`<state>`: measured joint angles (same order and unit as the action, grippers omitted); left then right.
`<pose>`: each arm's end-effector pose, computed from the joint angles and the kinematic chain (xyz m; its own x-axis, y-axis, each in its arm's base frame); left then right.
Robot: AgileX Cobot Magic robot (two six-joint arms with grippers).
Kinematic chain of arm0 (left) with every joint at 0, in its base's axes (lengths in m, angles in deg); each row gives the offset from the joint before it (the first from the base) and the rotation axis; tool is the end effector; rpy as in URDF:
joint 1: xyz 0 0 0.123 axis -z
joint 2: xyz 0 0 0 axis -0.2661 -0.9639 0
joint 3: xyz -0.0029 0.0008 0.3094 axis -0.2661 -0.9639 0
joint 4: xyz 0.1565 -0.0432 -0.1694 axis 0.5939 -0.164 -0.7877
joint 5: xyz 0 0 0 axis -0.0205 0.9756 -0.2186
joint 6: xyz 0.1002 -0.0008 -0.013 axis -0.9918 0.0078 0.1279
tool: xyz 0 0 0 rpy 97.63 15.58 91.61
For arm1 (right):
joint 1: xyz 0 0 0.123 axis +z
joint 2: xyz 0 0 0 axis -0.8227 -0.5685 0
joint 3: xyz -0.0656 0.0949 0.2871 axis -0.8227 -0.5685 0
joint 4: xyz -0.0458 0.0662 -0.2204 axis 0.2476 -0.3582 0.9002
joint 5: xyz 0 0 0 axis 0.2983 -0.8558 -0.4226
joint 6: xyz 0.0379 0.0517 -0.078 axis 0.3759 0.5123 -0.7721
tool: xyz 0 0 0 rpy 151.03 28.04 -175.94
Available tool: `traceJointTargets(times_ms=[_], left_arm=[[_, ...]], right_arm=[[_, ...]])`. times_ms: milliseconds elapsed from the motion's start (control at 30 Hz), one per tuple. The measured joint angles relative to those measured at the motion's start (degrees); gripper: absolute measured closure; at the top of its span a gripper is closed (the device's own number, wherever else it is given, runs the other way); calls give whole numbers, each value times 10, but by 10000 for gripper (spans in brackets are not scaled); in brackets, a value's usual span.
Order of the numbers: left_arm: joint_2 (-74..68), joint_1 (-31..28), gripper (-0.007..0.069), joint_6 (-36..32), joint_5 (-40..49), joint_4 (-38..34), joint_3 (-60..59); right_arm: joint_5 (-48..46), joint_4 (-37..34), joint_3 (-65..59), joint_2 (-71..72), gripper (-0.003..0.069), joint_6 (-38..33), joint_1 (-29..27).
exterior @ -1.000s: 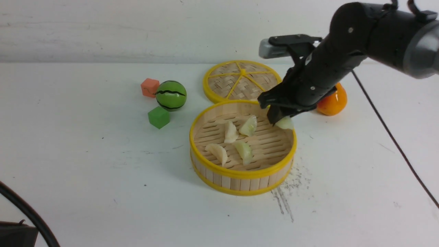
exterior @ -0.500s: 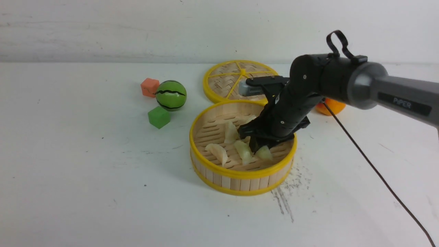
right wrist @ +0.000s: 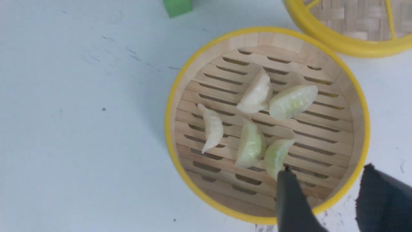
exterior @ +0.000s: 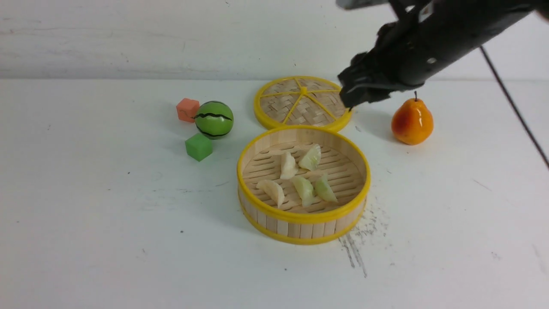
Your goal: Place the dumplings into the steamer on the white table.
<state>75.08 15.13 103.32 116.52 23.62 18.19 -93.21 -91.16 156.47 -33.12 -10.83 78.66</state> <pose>-0.0420 0.0303 0.3227 -0.5264 0.0041 -0.8502 0.3459 0.9145 -0.2097 0.3189 0.1608 0.4088 -0.6530 -0.3076 -0.6921 -0.5378 0.8318 0.1377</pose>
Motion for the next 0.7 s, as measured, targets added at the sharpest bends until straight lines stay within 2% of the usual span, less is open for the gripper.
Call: traceJointTargets(times_ms=[33,100,133,267,400,433,700], left_arm=[[20,0,544,8,-18,0,-10],[39,0,544,13,-39,0,-23],[58,0,544,15,-63,1,-42],[83,0,540,34,-124,2,-107],[83,0,536,71,-169,2,-157],[83,0,534,83,-203,2,-175],[83,0,529,92,-272,2,-201]], right_arm=[[-1,-14,-23,40,457,-15,0],[2,-26,-51,73,504,-31,0],[12,-43,-90,113,556,-48,0],[91,-76,-210,226,666,-87,0],[169,-84,-317,326,680,-97,0],[192,-86,-359,368,680,-100,0],[264,-88,-486,513,678,-107,0]])
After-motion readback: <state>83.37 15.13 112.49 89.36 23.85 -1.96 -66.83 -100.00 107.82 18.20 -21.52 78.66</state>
